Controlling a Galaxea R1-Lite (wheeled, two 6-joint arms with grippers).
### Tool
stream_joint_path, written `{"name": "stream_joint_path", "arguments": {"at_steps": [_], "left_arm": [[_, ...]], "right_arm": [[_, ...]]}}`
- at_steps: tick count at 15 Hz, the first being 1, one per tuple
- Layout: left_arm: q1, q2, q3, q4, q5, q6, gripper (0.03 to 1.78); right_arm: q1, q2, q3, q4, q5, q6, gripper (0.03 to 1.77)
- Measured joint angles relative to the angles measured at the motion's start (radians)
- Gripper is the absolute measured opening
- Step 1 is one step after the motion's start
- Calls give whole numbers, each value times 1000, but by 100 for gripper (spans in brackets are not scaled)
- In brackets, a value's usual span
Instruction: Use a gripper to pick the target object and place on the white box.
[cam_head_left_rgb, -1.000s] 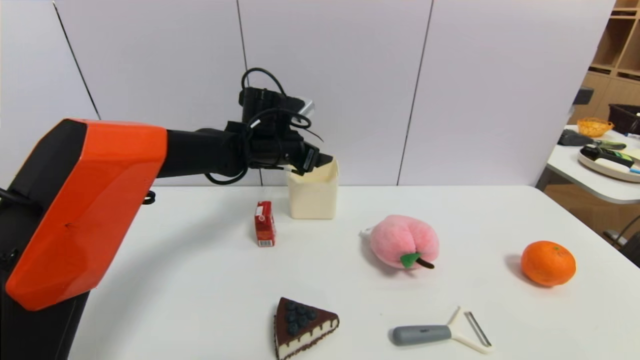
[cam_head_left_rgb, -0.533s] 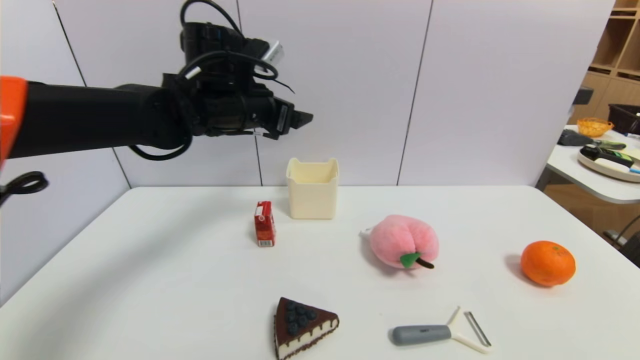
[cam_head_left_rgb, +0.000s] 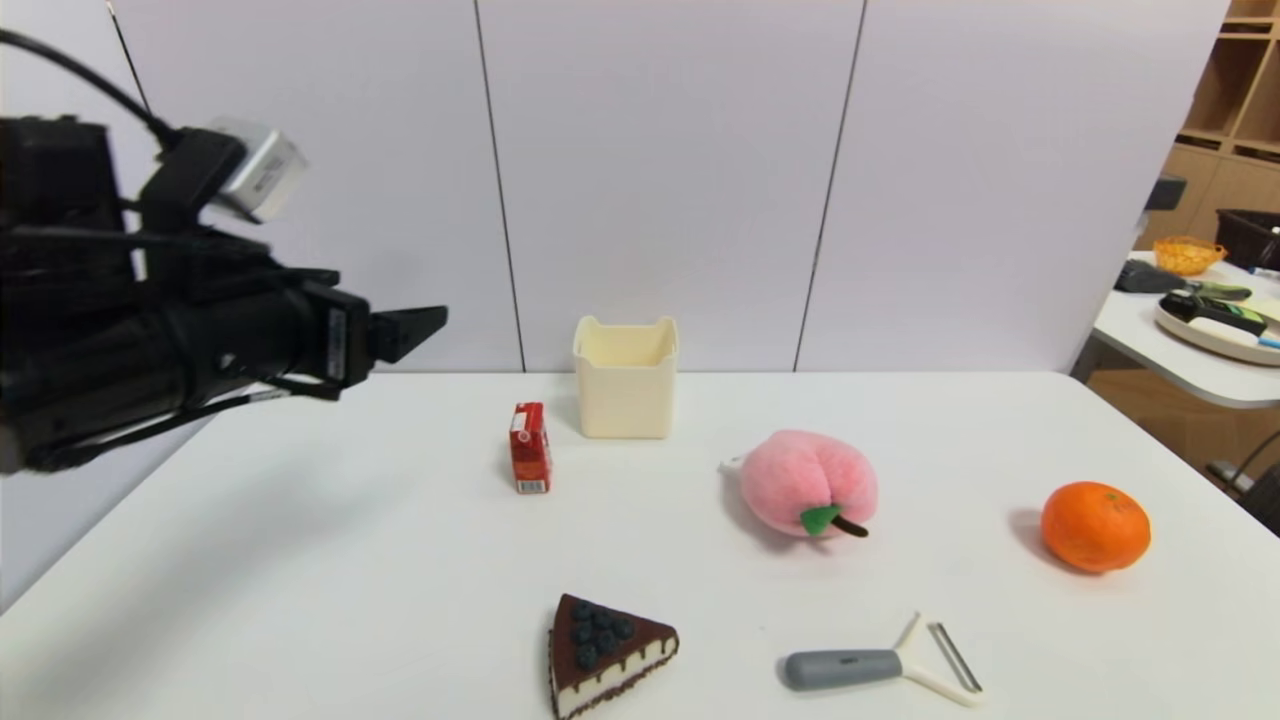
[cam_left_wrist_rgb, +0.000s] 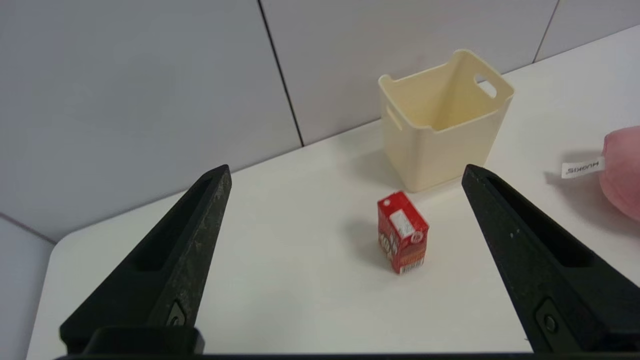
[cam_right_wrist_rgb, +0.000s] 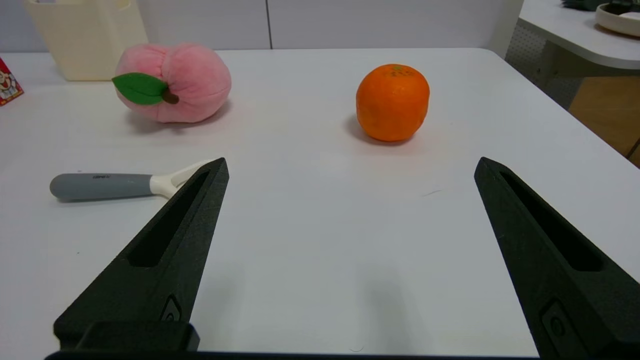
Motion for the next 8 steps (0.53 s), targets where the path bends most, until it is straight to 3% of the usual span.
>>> {"name": "stream_joint_path", "arguments": {"at_steps": [4, 8], "left_arm": [[45, -296, 337, -143, 44, -1, 167], [92, -521, 545, -337, 59, 47, 168]], "right_arm": [[0, 0, 0, 0, 0, -1, 170], [0, 0, 0, 0, 0, 0, 170]]}}
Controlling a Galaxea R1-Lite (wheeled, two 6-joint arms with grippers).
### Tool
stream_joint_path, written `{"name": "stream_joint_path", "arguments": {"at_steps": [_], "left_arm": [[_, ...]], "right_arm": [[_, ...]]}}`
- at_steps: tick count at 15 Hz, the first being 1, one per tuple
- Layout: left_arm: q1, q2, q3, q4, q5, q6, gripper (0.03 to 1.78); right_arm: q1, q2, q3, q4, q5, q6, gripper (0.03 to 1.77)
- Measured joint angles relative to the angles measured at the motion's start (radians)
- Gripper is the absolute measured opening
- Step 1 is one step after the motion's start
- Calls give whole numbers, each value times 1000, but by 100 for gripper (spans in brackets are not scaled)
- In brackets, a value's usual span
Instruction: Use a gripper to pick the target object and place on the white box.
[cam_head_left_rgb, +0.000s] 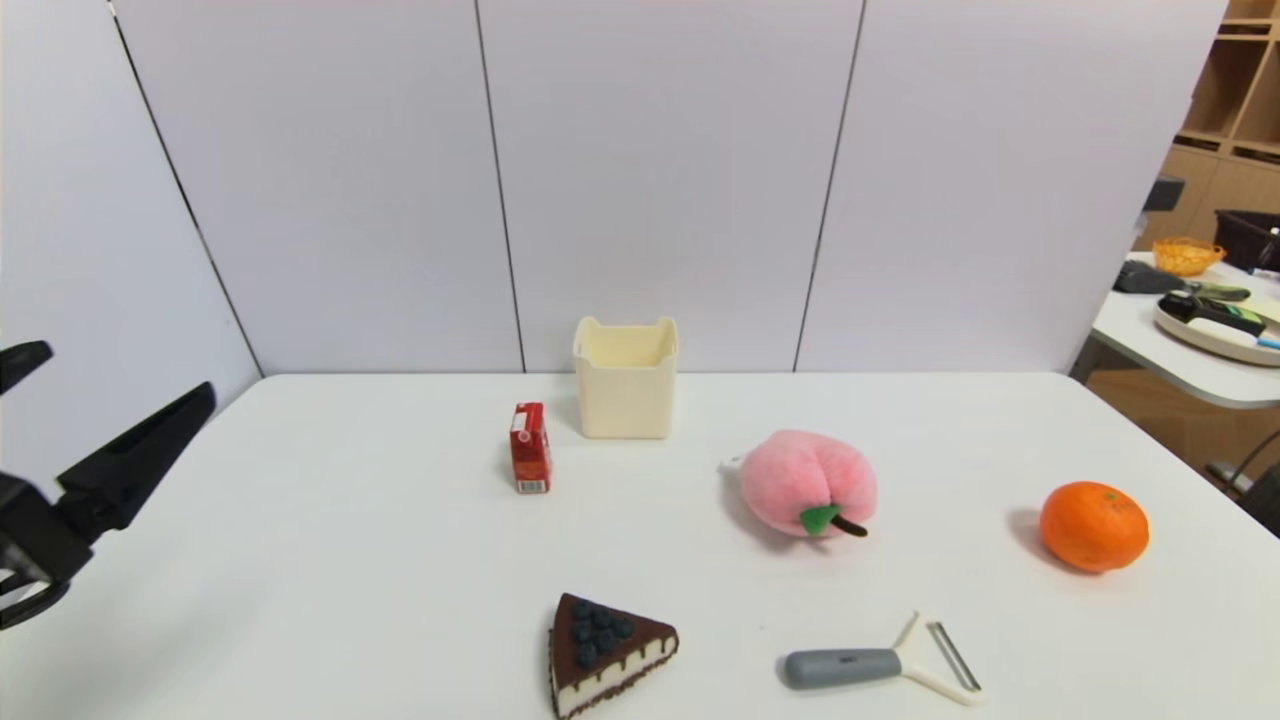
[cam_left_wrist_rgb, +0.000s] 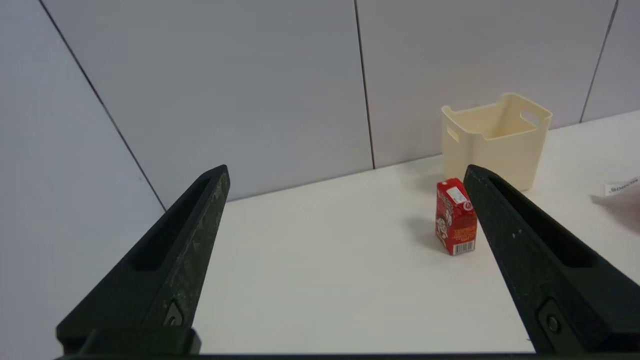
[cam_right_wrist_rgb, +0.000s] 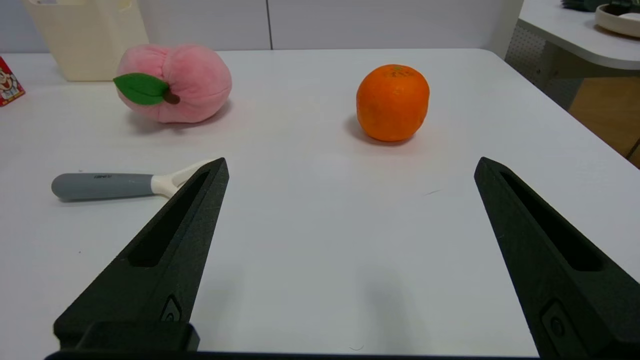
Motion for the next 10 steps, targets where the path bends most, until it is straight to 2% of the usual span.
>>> {"name": "stream_joint_path", "arguments": {"at_steps": [3, 6, 10], "left_arm": [[31, -145, 103, -69, -4, 35, 169], [66, -290, 180, -70, -7, 57, 169], [185, -444, 273, -61, -25, 54, 169]], "right_arm": [[0, 0, 0, 0, 0, -1, 170], [0, 0, 0, 0, 0, -1, 170], [0, 0, 0, 0, 0, -1, 170]]}}
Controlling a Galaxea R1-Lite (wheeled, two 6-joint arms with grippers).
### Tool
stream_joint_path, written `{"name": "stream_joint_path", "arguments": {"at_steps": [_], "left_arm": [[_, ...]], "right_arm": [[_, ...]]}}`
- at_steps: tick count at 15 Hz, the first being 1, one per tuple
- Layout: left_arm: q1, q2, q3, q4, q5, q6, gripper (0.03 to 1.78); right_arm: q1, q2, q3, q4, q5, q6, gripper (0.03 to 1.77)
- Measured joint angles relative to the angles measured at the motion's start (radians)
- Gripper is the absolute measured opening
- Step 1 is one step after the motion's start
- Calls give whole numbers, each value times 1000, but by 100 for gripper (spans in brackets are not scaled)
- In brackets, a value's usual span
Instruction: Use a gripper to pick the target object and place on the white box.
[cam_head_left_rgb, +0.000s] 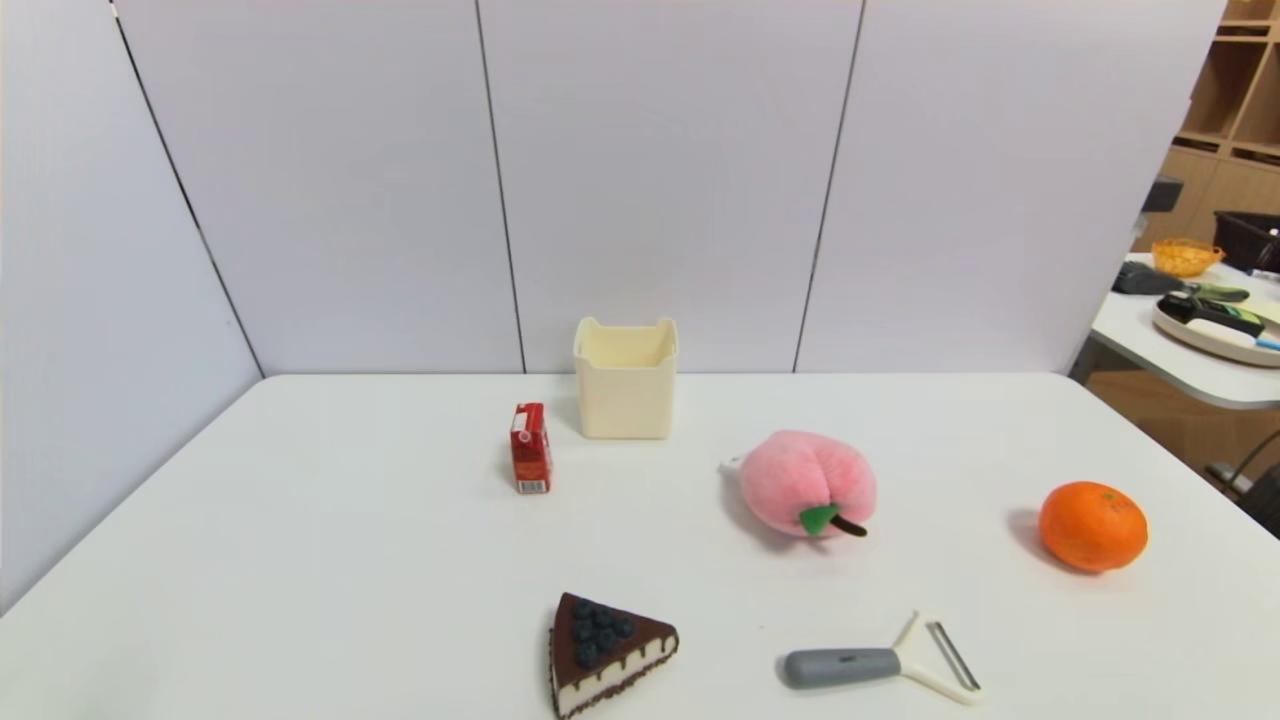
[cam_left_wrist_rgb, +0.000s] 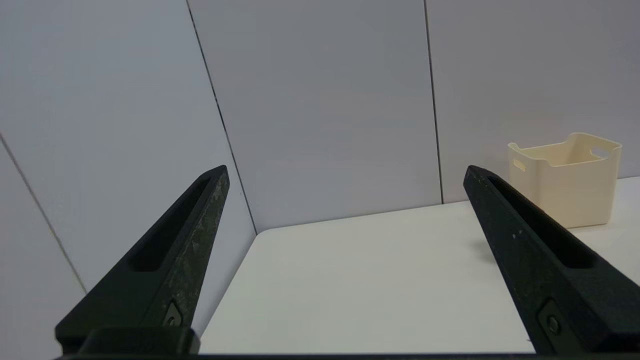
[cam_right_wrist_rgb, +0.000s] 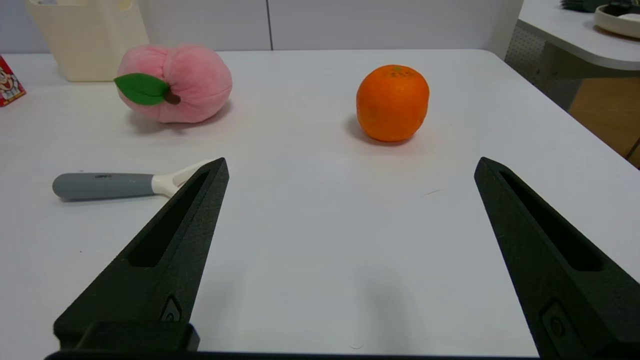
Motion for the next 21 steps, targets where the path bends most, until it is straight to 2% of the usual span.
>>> {"name": "stream_joint_path", "arguments": {"at_steps": [3, 5, 7, 9, 14, 18, 21], "left_arm": [[41, -117, 69, 25, -44, 1, 169], [51, -200, 94, 86, -53, 5, 169], [59, -294, 103, 210, -65, 5, 169], [63, -368, 107, 379, -90, -1, 169], [65, -421, 109, 661, -116, -48, 169], [65, -426, 109, 689, -111, -116, 169], [65, -426, 109, 690, -77, -207, 169]], "right_arm": [[0, 0, 0, 0, 0, 0, 170], [0, 0, 0, 0, 0, 0, 170], [0, 0, 0, 0, 0, 0, 170], [0, 0, 0, 0, 0, 0, 170], [0, 0, 0, 0, 0, 0, 170], [0, 0, 0, 0, 0, 0, 170], [0, 0, 0, 0, 0, 0, 170]]}}
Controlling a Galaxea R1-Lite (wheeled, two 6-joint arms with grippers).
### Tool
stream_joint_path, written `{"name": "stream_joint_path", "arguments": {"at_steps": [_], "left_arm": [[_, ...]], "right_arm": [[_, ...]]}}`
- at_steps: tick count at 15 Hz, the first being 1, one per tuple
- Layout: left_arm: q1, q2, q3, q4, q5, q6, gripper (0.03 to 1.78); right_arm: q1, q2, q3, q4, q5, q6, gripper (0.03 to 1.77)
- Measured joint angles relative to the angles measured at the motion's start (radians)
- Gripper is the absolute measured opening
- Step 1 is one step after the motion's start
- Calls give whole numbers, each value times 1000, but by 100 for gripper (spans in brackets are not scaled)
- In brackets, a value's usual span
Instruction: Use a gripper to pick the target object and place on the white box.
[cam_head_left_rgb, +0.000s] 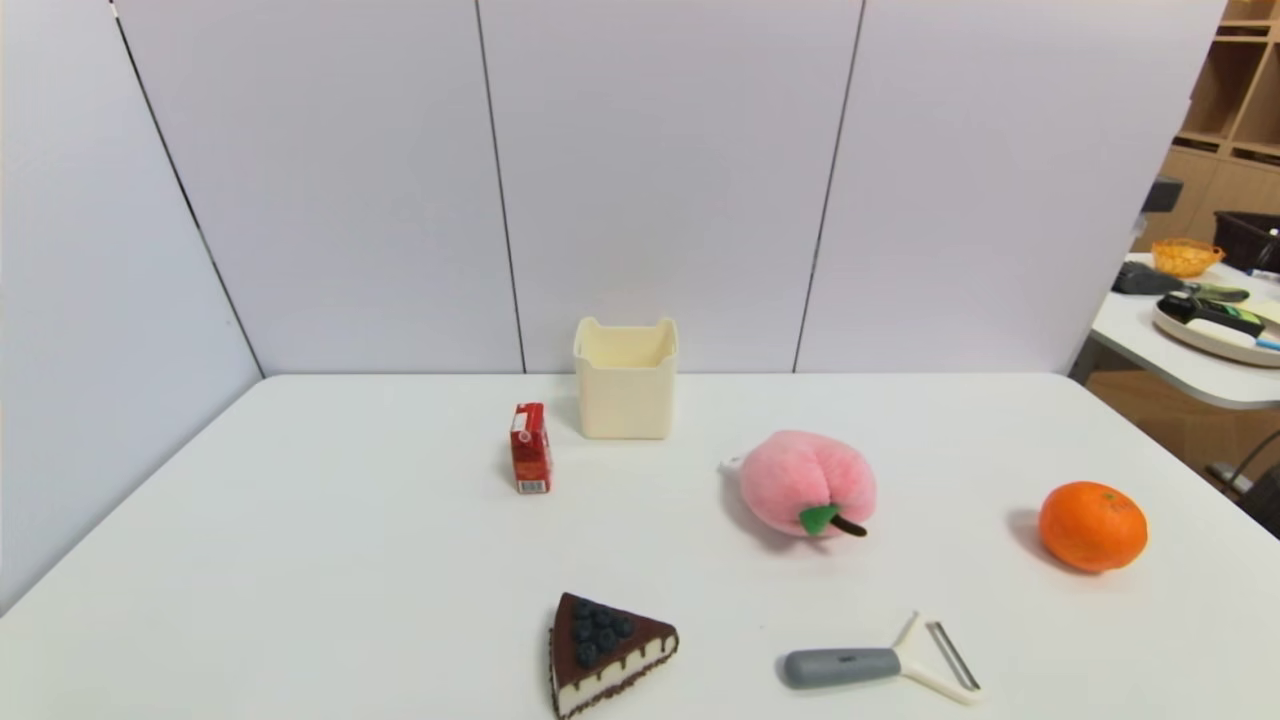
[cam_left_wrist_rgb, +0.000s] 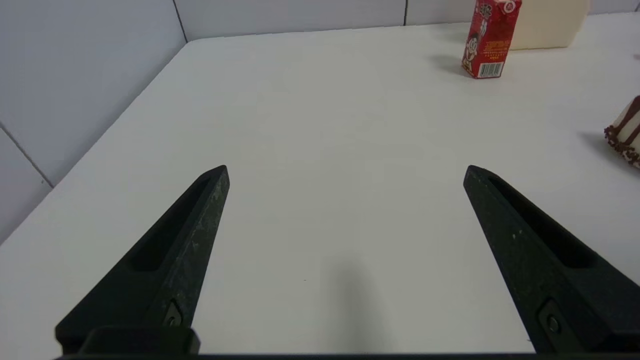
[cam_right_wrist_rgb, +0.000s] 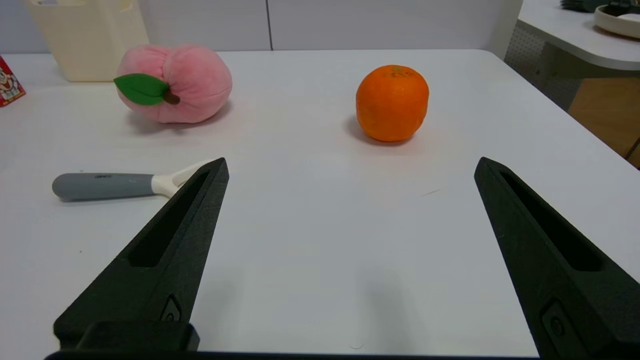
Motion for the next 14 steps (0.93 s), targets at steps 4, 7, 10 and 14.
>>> {"name": "stream_joint_path", "arguments": {"at_steps": [4, 7, 10, 14], "left_arm": [[0, 0, 0, -3, 11, -57, 169], [0, 0, 0, -3, 11, -58, 169], [0, 0, 0, -3, 11, -58, 169], [0, 0, 0, -3, 11, -58, 169]], "right_arm": [[0, 0, 0, 0, 0, 0, 170], [0, 0, 0, 0, 0, 0, 170], [0, 0, 0, 0, 0, 0, 170], [0, 0, 0, 0, 0, 0, 170]]}}
